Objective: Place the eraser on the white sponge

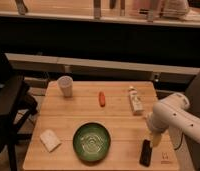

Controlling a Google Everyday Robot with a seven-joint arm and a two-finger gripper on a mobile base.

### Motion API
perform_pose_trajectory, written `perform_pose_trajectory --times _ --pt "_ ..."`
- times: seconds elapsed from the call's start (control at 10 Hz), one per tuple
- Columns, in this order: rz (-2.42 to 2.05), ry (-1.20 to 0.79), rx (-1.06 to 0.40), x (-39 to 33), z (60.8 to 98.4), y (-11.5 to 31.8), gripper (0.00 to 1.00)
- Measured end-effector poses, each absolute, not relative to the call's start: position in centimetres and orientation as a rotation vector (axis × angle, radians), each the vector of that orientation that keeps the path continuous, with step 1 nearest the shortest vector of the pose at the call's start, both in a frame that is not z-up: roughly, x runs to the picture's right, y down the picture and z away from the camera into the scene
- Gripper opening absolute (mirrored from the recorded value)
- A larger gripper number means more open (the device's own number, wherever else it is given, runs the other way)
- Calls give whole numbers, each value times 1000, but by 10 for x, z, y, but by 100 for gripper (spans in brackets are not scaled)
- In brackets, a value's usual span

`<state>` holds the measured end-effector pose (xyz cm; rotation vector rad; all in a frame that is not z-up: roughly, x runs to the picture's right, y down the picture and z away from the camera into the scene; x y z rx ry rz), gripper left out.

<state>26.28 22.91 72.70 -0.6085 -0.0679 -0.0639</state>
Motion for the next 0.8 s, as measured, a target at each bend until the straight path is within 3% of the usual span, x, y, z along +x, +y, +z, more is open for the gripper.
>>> perform_pose_trajectory --times 0.8 --pt "-124 -118 -636 256 740 261 80"
